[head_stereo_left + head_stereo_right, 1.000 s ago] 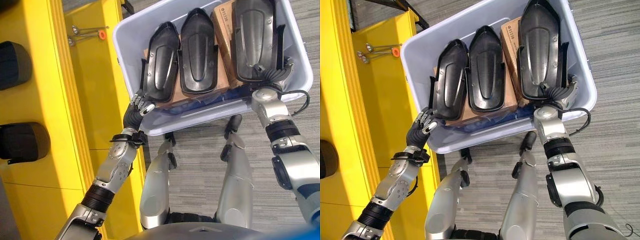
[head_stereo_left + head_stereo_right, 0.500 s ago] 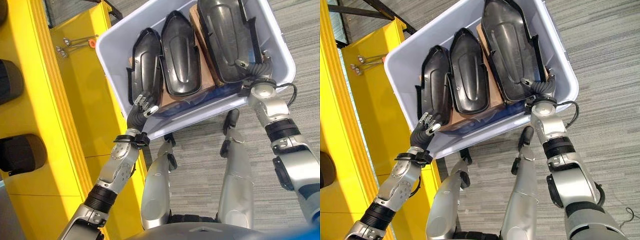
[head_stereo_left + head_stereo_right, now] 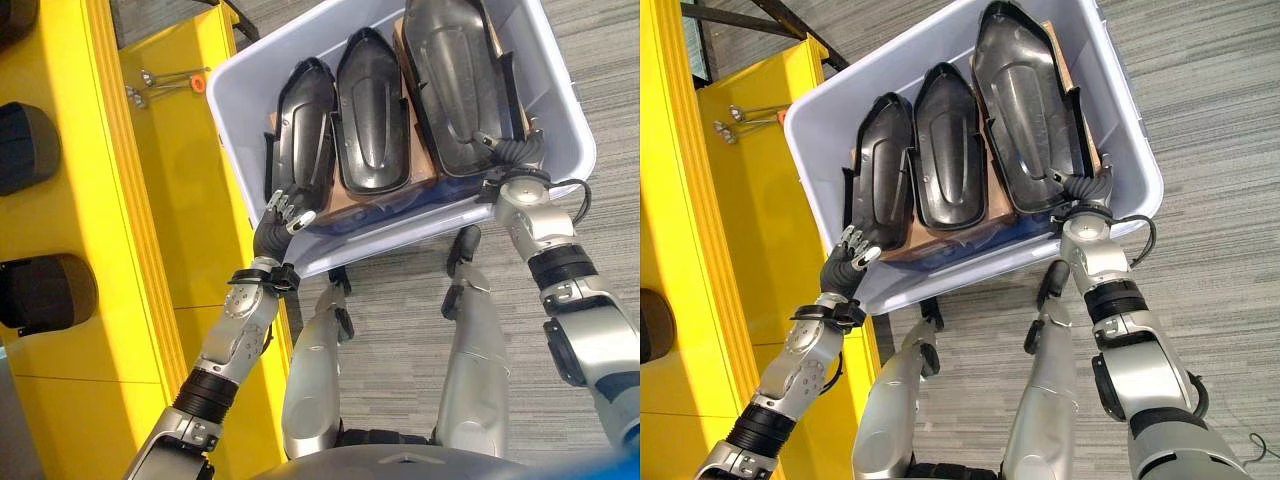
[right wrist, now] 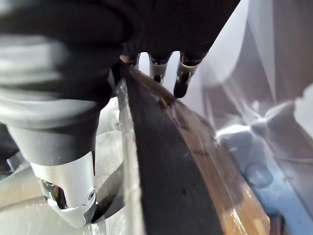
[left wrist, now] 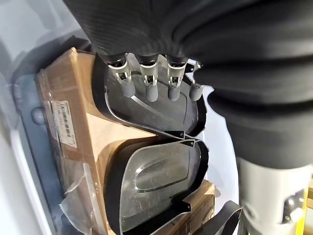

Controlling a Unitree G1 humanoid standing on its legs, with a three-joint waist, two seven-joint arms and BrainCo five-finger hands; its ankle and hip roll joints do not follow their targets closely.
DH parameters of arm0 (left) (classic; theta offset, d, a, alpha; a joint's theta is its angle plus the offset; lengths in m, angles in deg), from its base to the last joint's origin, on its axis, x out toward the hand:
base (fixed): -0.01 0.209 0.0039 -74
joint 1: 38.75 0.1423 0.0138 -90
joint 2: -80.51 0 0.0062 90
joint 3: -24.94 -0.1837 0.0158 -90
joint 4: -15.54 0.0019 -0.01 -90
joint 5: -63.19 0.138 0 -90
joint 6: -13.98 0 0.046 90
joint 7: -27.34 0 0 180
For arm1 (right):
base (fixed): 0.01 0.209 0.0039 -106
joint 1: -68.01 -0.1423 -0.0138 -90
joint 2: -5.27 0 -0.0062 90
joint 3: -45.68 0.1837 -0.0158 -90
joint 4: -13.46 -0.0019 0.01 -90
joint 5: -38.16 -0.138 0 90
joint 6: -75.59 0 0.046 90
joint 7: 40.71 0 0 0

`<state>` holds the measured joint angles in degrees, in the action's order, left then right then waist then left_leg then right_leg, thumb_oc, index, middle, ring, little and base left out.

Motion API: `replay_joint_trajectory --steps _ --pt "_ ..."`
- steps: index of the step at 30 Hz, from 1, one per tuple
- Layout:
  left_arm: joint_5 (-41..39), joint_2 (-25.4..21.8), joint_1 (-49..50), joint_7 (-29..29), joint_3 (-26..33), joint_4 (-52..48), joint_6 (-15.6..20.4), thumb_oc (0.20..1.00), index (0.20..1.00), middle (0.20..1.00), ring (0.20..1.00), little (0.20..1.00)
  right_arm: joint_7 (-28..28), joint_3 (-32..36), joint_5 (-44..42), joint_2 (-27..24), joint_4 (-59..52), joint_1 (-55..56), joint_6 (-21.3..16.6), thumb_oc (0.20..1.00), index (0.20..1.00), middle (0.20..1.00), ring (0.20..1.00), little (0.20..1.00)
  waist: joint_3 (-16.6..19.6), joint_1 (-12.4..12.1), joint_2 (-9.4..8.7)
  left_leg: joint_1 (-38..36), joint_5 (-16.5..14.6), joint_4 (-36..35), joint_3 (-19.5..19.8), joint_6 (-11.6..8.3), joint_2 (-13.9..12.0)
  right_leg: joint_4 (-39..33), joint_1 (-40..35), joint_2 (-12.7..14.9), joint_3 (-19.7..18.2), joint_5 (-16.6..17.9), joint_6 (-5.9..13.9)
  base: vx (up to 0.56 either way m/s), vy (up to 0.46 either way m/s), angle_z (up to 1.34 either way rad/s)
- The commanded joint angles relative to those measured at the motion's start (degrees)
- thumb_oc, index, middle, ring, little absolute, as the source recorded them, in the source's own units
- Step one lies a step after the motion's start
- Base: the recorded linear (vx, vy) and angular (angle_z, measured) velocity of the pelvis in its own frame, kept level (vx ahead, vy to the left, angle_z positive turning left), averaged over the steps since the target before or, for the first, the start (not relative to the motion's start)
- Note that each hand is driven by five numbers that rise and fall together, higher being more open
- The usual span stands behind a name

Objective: Move parts from the plastic box to the shelf.

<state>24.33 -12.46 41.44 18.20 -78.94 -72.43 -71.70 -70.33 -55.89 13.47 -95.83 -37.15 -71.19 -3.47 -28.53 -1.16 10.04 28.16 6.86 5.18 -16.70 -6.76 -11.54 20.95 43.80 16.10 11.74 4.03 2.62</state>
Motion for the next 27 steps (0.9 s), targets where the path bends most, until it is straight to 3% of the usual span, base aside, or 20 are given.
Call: replay_joint_trajectory --steps 1,3,6,7,9,11,13,15,17,22,27 --pt "0.4 -2.4 -0.8 -0.1 0.0 -1.9 1.2 1.000 1.000 1.000 1.000 1.000 3.1 -0.4 -6.3 3.4 1.8 4.0 2.2 1.000 1.000 1.000 1.000 1.000 -1.3 -1.4 0.33 3.7 -1.9 4.8 -3.1 -0.89 -1.9 4.3 -1.3 0.4 -0.3 -5.5 4.46 0.00 0.000 0.00" --pt "0.1 -2.7 -0.6 -0.2 -0.1 -2.3 1.0 1.000 1.000 1.000 1.000 1.000 6.2 -0.7 -13.2 4.2 1.3 3.9 3.2 1.000 1.000 1.000 1.000 1.000 -1.3 -1.6 0.17 3.7 -1.8 4.8 -3.0 -0.99 -1.9 4.2 -1.4 0.4 -0.1 -5.5 4.44 0.00 0.000 0.00" --pt "-0.1 -2.9 -0.6 -0.2 0.3 -2.1 0.7 1.000 1.000 1.000 1.000 1.000 8.5 -1.0 -12.5 4.5 2.5 3.5 6.3 1.000 1.000 1.000 1.000 1.000 -1.3 -1.7 0.12 3.4 -1.8 4.9 -3.0 -1.03 -2.0 4.6 -1.6 0.5 -0.1 -5.7 4.38 0.00 0.000 0.00" --pt "-0.1 -3.1 -0.9 0.1 0.5 -1.7 0.5 1.000 1.000 1.000 1.000 1.000 11.0 -2.0 -1.5 4.0 3.8 2.5 12.2 1.000 1.000 1.000 1.000 1.000 -1.3 -1.9 0.11 3.6 -1.7 5.0 -2.9 -1.14 -2.1 4.4 -1.6 0.6 -0.1 -5.7 4.40 0.00 0.000 0.00" --pt "0.2 -3.7 -0.7 0.5 1.1 -1.1 0.6 1.000 1.000 1.000 1.000 1.000 13.0 -5.2 22.3 0.4 5.8 1.5 18.0 1.000 1.000 1.000 1.000 1.000 -1.3 -2.1 -0.18 3.8 -1.6 5.3 -3.0 -1.13 -2.4 4.8 -1.7 0.8 0.3 -5.6 4.54 0.00 -0.017 0.02" --pt "0.5 -4.1 -0.8 1.5 1.0 -0.2 1.1 1.000 1.000 1.000 1.000 1.000 19.1 -9.1 43.8 -4.8 7.7 -0.8 20.3 1.000 1.000 1.000 1.000 1.000 -1.3 -2.2 -0.42 4.1 -1.6 5.7 -2.9 -0.97 -2.5 5.1 -1.8 0.9 0.6 -5.6 4.76 0.00 -0.030 0.09" --pt "0.9 -4.6 -0.7 1.2 0.3 -0.8 1.1 1.000 1.000 1.000 1.000 1.000 25.2 -11.5 40.0 -7.8 7.9 -2.8 23.2 1.000 1.000 1.000 1.000 1.000 -1.3 -2.4 -0.76 4.6 -1.3 5.8 -2.7 -1.12 -2.6 5.0 -1.7 0.9 0.9 -5.4 4.90 -0.01 -0.034 0.15" --pt "0.6 -5.3 -0.4 1.7 0.4 -1.1 1.2 1.000 1.000 1.000 1.000 1.000 31.9 -14.8 47.0 -9.8 9.9 -5.2 26.3 1.000 1.000 1.000 1.000 1.000 -1.3 -3.0 -0.89 4.9 -1.3 6.2 -2.2 -1.25 -2.6 5.3 -1.8 1.2 1.4 -5.4 4.99 0.00 -0.037 0.10" --pt "0.3 -6.0 0.0 1.9 0.4 -1.4 1.3 1.000 1.000 1.000 1.000 1.000 36.0 -17.1 46.7 -11.3 11.7 -6.3 27.3 1.000 1.000 1.000 1.000 1.000 -1.3 -3.4 -1.01 5.2 -1.2 6.4 -2.0 -1.29 -2.8 5.5 -1.9 1.4 1.8 -5.5 4.97 0.00 -0.016 0.03" --pt "0.2 -6.5 0.4 3.0 1.2 -1.4 0.9 1.000 1.000 1.000 1.000 1.000 37.5 -18.2 44.0 -11.4 13.8 -7.0 28.4 1.000 1.000 1.000 1.000 1.000 -1.3 -3.8 -1.15 5.0 -1.2 6.5 -1.9 -1.34 -3.0 5.5 -2.2 1.6 2.1 -5.5 4.96 0.00 0.000 0.00" --pt "0.2 -6.5 0.2 4.0 1.5 -1.0 0.7 1.000 1.000 1.000 1.000 1.000 37.7 -18.2 41.4 -11.4 18.0 -8.6 27.2 1.000 1.000 1.000 1.000 1.000 -1.3 -4.4 -1.00 5.4 -1.2 6.8 -1.3 -1.31 -3.0 6.1 -2.1 1.8 2.2 -5.7 4.86 0.00 0.000 0.00"
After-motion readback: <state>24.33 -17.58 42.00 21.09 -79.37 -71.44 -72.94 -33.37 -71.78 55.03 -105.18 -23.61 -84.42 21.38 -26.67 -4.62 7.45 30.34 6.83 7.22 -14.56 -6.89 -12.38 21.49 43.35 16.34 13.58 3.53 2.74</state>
